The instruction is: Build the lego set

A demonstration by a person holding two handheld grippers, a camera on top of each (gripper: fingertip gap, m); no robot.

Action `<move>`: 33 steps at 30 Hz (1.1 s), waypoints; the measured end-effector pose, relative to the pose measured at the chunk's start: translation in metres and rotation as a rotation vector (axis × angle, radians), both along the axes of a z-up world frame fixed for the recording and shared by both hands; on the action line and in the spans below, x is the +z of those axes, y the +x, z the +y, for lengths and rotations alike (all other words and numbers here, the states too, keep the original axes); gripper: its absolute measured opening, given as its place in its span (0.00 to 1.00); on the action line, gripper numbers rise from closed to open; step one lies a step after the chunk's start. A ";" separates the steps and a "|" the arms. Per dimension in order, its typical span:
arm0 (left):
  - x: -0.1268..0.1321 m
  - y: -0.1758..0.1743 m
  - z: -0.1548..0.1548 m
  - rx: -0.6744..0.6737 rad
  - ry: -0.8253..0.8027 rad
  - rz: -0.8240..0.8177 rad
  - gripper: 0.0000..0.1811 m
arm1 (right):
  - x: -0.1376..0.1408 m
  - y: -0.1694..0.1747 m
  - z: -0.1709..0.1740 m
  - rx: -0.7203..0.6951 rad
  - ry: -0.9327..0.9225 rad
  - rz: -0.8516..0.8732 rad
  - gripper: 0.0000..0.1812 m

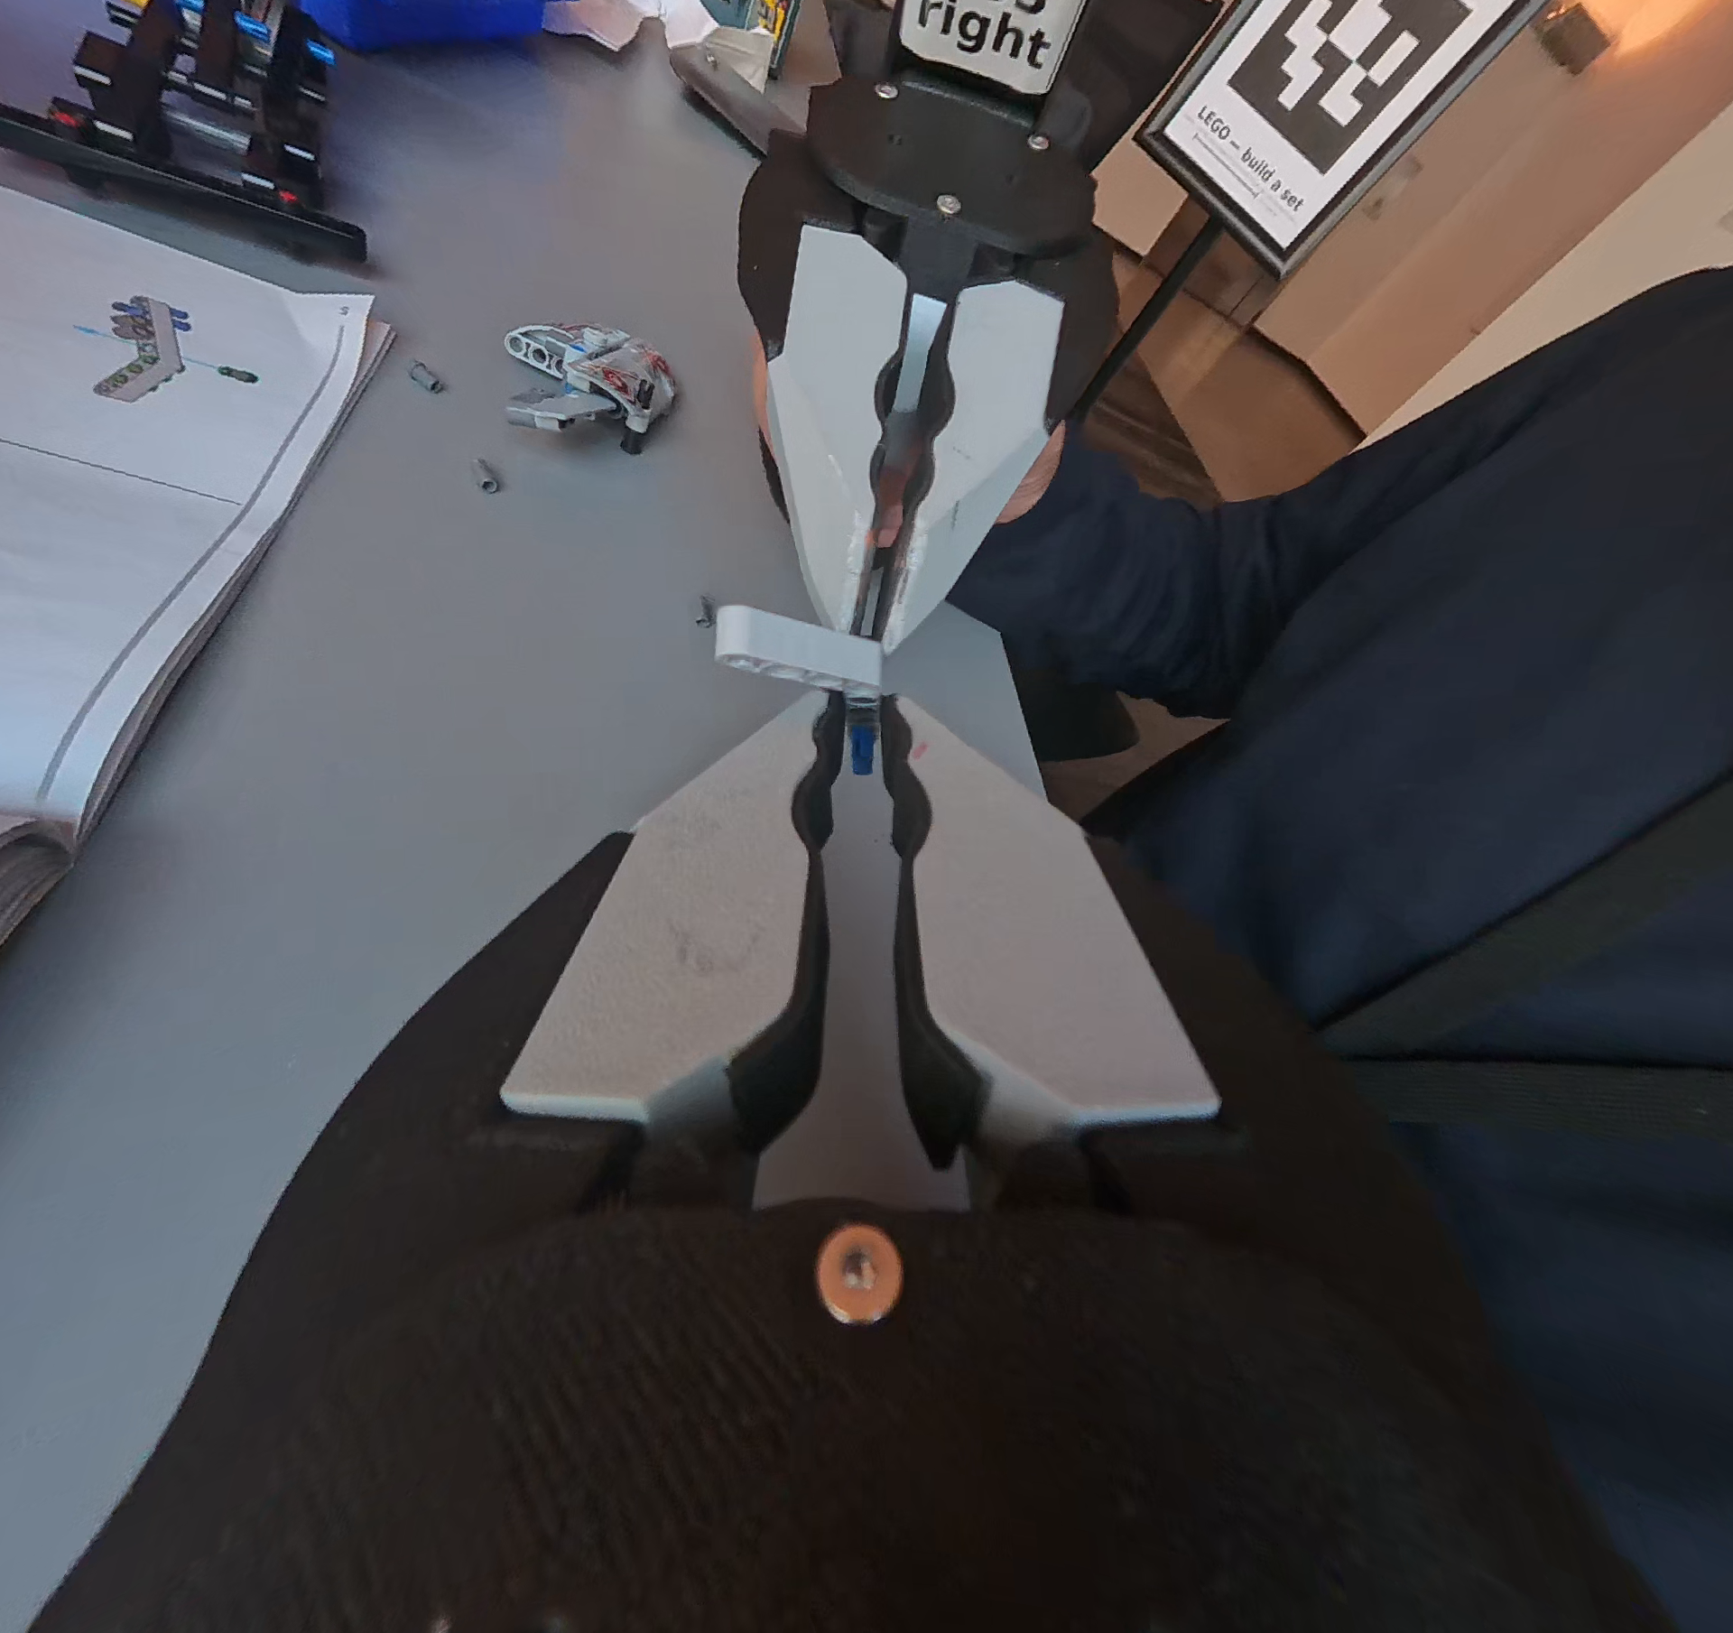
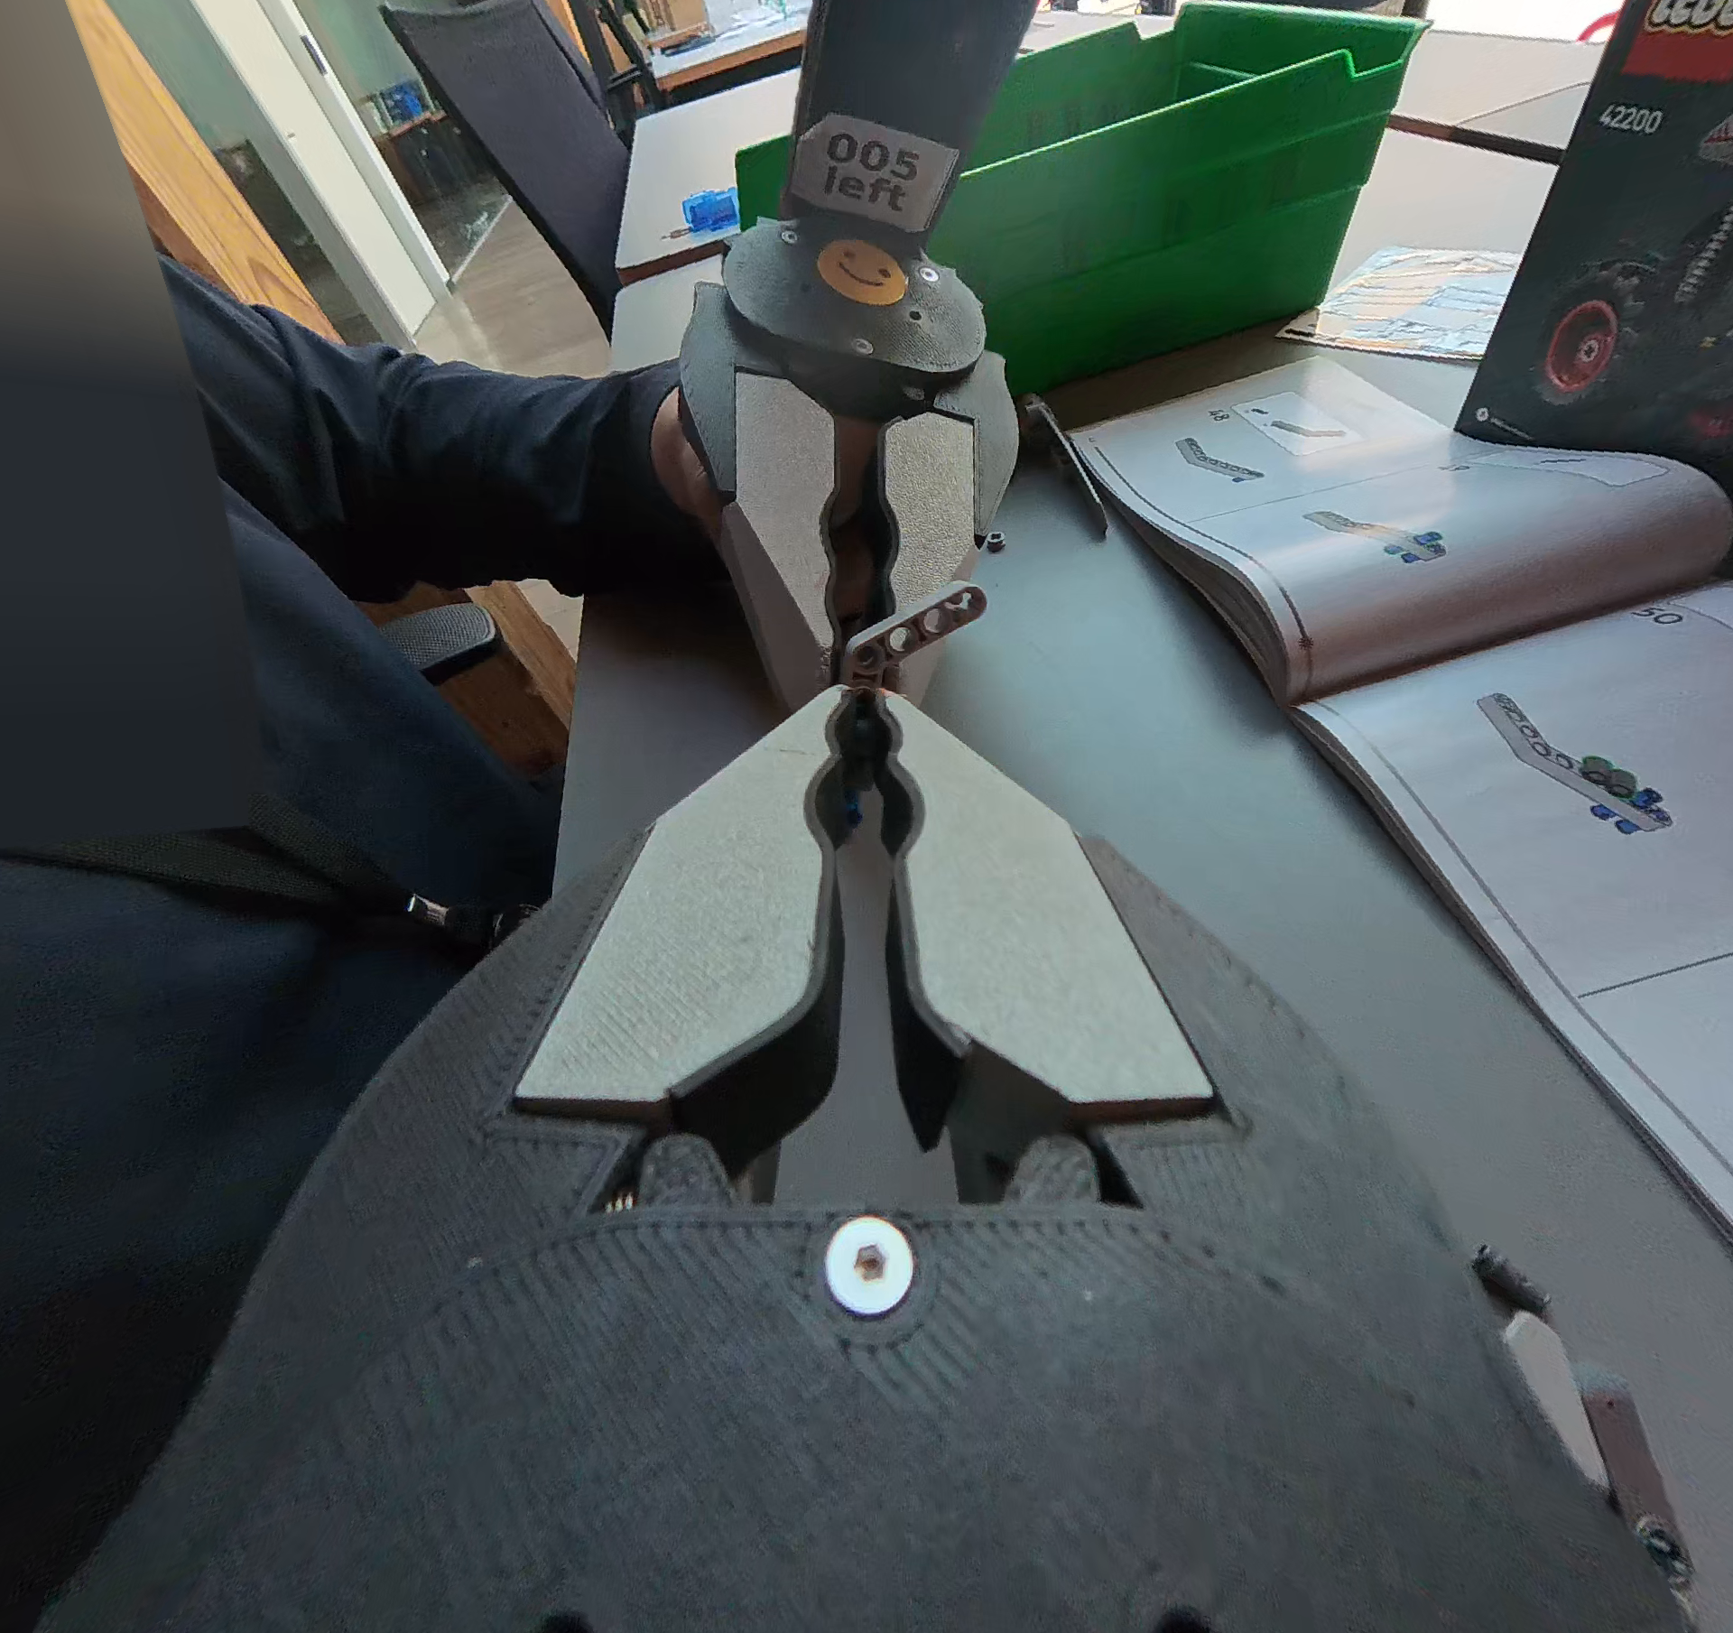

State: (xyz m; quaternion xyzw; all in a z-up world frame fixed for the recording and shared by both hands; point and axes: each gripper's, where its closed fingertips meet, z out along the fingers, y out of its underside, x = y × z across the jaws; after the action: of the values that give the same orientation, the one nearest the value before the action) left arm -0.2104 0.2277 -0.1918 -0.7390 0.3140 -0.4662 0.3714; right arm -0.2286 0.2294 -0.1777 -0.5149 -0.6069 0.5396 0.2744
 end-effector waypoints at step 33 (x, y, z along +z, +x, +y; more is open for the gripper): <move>-0.002 -0.005 0.006 0.063 0.084 0.098 0.02 | 0.003 -0.002 0.002 -0.016 -0.018 0.038 0.00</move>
State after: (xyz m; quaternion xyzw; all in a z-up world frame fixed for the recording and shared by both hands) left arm -0.2152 0.2337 -0.1936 -0.7541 0.3279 -0.4040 0.4008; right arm -0.2303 0.2318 -0.1746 -0.5119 -0.5927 0.5524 0.2854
